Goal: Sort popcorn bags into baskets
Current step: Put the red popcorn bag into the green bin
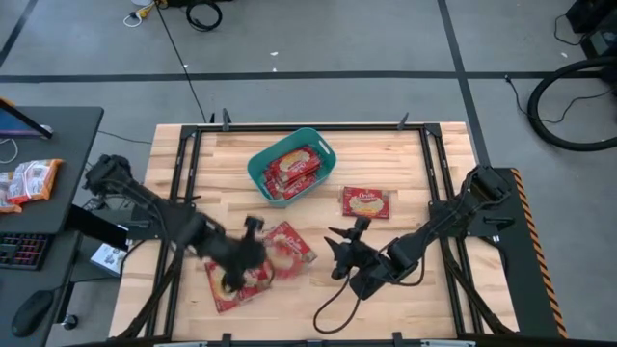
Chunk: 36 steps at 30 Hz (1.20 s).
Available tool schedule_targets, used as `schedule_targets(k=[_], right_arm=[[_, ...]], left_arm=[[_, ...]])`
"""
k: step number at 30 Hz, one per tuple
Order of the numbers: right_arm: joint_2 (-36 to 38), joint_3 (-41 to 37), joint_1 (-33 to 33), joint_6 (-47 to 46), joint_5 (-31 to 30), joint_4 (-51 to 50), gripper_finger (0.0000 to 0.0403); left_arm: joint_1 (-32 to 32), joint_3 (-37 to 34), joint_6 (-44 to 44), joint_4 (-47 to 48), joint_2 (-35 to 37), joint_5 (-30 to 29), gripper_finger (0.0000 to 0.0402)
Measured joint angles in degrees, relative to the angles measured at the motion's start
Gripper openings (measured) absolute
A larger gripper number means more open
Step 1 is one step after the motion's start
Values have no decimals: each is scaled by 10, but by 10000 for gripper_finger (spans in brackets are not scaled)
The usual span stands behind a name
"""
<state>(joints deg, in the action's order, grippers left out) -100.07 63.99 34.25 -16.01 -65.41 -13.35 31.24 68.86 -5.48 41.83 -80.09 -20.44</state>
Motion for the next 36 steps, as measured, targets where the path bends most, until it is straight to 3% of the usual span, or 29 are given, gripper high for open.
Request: schedule_targets(k=[4, 8, 14, 22, 29, 36], right_arm=[[1, 0, 25, -11, -89, -36, 137], [1, 0, 38, -35, -141, -72, 137], [1, 0, 28, -105, -116, -142, 137], [1, 0, 12, -157, -99, -195, 137], [1, 0, 12, -160, -95, -195, 137], [1, 0, 12, -163, -95, -195, 137]], left_arm=[[-71, 3, -34, -31, 15, -65, 26], [-156, 3, -78, -48, 11, -63, 26], [-299, 3, -106, -60, -11, 6, 27], [-448, 3, -46, -61, -73, 65, 27], [-514, 3, -19, -70, -127, 68, 36], [-516, 10, -5, -73, -130, 67, 132]])
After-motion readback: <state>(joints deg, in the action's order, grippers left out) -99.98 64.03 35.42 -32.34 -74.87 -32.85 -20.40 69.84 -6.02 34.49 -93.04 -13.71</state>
